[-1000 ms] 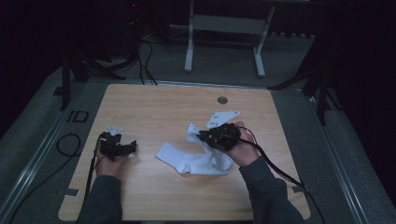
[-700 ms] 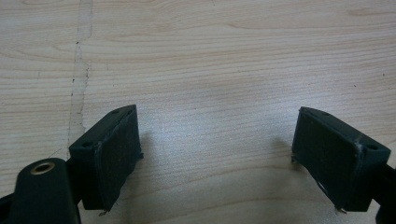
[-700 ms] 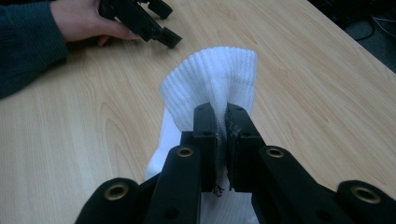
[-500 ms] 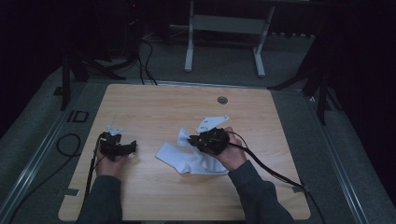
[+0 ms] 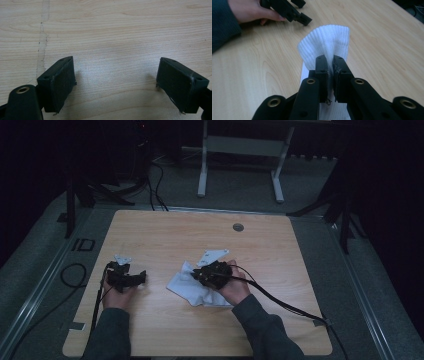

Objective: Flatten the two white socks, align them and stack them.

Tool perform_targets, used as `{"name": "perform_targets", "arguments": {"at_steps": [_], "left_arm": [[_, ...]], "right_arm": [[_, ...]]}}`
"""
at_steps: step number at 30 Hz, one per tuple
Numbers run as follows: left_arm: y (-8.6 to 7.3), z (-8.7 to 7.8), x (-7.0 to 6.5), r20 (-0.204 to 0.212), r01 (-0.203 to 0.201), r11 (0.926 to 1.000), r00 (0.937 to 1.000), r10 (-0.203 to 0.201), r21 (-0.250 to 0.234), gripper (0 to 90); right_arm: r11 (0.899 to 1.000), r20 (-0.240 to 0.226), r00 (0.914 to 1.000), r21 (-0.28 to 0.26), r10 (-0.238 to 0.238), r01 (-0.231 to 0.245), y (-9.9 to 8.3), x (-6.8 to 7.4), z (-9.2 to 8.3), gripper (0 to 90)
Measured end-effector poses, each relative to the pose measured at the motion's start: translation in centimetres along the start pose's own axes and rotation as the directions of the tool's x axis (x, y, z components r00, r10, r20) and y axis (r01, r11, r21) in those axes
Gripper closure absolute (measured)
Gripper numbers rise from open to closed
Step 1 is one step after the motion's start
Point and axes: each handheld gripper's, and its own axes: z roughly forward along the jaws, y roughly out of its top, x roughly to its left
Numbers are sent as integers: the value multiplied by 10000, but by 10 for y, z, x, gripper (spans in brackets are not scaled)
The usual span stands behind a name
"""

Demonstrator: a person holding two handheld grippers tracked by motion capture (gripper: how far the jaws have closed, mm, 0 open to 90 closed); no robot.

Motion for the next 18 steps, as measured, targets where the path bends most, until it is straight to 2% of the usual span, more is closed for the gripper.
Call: {"name": "perform_targets", "arguments": {"at_steps": [6, 12, 18], "left_arm": [[0, 0, 0, -3, 2, 10000, 10000, -2, -11, 154], [0, 0, 0, -5, 0, 10000, 10000, 0, -8, 154], [0, 0, 0, -9, 4, 10000, 10000, -4, -23, 154]], "right_arm": [[9990, -50, 9992, 161, 407, -406, -6, -3, 22, 835], [9949, -290, 9955, 483, 900, -886, -11, -7, 42, 833], [9914, -529, 9910, 531, 1226, -1198, -16, -8, 57, 833]]}}
